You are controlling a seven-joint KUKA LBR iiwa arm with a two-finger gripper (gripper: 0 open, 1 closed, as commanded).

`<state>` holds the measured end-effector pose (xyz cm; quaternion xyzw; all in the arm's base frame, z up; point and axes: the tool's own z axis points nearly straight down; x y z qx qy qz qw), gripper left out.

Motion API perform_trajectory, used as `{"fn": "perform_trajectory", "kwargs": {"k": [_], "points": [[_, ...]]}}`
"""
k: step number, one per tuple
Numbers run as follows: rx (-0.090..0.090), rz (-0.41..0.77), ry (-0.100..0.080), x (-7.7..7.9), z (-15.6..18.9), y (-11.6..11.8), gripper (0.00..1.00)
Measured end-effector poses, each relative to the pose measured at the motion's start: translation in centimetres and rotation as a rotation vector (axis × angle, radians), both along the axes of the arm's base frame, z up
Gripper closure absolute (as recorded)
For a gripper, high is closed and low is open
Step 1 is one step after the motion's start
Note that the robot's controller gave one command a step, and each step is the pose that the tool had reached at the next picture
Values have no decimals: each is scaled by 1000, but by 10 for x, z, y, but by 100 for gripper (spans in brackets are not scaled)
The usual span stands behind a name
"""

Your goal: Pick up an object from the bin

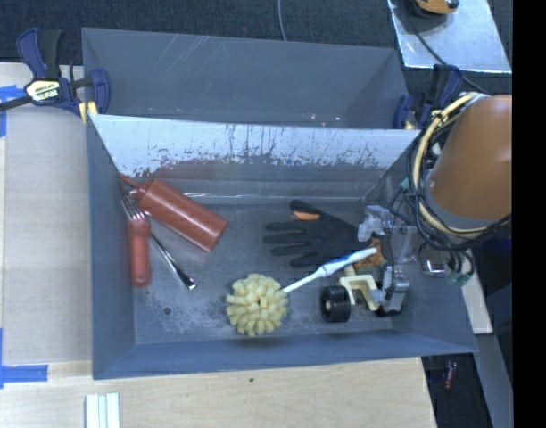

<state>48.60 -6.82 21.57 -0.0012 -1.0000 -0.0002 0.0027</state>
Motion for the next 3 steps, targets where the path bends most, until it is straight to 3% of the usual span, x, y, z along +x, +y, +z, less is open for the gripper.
{"fn": "perform_trajectory", "kwargs": {"k": [1,2,3], "points": [[-1,3,-9,2,4,0,0],[-2,145,-12,22,-73,-30,0],[-2,198,-17,35,-61,-61,0]]}}
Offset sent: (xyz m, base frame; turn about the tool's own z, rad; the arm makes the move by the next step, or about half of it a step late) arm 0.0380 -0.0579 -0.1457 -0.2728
